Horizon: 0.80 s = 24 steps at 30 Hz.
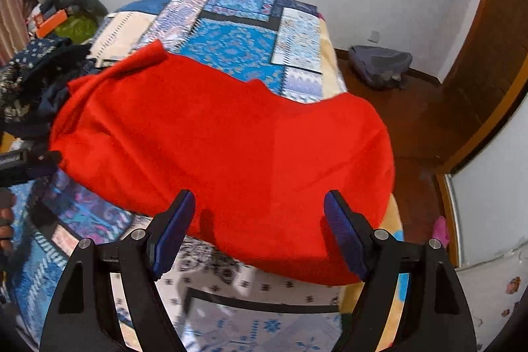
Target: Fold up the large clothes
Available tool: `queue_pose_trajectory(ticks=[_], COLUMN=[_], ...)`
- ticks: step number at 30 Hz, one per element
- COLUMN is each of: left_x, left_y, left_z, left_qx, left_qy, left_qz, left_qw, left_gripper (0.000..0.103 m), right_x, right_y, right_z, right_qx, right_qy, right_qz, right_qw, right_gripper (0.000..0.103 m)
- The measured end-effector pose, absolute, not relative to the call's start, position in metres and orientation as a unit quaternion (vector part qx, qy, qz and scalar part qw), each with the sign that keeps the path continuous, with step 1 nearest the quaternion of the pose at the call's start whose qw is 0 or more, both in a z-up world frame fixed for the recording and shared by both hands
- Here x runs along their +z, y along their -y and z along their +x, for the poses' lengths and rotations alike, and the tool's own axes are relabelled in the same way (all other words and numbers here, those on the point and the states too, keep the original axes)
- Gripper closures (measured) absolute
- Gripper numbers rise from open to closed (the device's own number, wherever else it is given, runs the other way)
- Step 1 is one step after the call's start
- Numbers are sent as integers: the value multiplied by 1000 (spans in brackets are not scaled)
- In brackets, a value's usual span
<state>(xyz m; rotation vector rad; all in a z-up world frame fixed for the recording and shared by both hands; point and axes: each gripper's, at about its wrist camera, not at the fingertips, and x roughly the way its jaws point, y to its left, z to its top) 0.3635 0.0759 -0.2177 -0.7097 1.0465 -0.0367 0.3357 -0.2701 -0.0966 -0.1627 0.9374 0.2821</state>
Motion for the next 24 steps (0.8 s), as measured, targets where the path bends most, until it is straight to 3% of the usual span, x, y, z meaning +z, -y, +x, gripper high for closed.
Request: queue_pose_trajectory(ticks=[10, 11, 13, 14, 17, 24], left_x=[-232, -232, -231, -231, -224, -165], left_y=[-48, -46, -42, -38, -34, -37], left_z=[412, 417, 418, 423, 428, 397], left_qx=[-21, -12, -1, 3, 2, -79], left_qy=[-463, -463, -460, -465, -465, -414], left_qz=[-365, -358, -343, -333, -327, -369], left_qw=[808, 811, 819, 821, 823, 828], left_gripper=[22, 28, 50, 68, 91, 96], right_x=[-102, -104, -107, -109, -115, -100], right_y=[241, 240, 240, 242, 249, 254], right_z=[350, 353, 356, 357, 360, 361], right_qx=[157, 159, 158, 156, 144, 136], right_qy=[-453, -455, -460, -463, -477, -475], right_qz=[-68, -64, -58, -54, -43, -25], right_qw=[875, 874, 872, 871, 866, 869], right_gripper=[26, 26, 26, 26, 26, 26])
